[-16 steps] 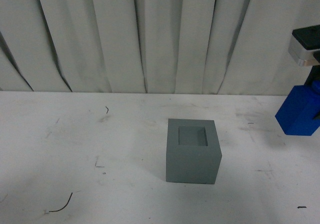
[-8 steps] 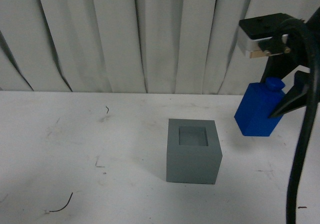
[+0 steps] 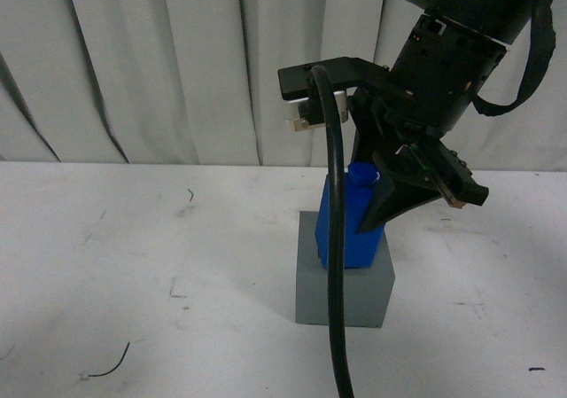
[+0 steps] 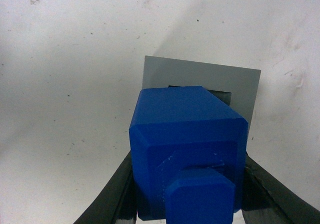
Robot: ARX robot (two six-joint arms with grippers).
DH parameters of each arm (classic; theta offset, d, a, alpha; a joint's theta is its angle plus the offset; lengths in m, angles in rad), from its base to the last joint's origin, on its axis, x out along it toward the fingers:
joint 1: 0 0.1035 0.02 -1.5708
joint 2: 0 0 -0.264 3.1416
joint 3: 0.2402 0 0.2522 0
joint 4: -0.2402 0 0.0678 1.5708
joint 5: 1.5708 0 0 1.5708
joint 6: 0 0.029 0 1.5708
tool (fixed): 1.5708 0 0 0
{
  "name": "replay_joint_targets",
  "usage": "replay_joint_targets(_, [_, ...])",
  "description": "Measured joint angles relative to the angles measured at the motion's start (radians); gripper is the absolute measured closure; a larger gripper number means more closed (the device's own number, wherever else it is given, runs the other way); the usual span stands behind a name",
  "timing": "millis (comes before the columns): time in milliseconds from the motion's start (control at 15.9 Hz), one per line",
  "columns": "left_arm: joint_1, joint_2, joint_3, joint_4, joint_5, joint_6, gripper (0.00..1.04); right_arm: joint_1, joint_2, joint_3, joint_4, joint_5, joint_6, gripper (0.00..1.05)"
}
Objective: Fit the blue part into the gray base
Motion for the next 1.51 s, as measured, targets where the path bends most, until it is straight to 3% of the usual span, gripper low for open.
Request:
replay_joint_targets(503, [0.000, 0.000, 0.000, 0.000, 0.000, 0.000, 0.07, 0.019, 0.047, 0.068, 0.006, 0.061, 0.055, 0.58])
replay_joint_targets(1068, [0.000, 0.000, 0.000, 0.000, 0.000, 0.000, 0.07, 0.026, 0.048, 0.007, 0.068, 0.112, 0.086, 0.58])
replay_joint_targets(1131, [0.000, 0.000, 0.000, 0.000, 0.000, 0.000, 0.07, 0.026, 0.048, 0.005, 0.071, 0.112, 0.088, 0.54])
replay_joint_targets(1382, [0.000, 0.000, 0.000, 0.000, 0.000, 0.000, 0.07, 0.026, 0.047, 0.005, 0.065, 0.112, 0.088, 0.09])
replay_joint_targets(1445, [0.000, 0.000, 0.000, 0.000, 0.000, 0.000, 0.07, 0.025, 0.047, 0.005, 0.069, 0.099, 0.089, 0.05])
replay_joint_targets(1508, [0.000, 0.000, 0.000, 0.000, 0.000, 0.000, 0.07, 0.025, 0.040, 0.000, 0.082, 0.087, 0.089, 0.07])
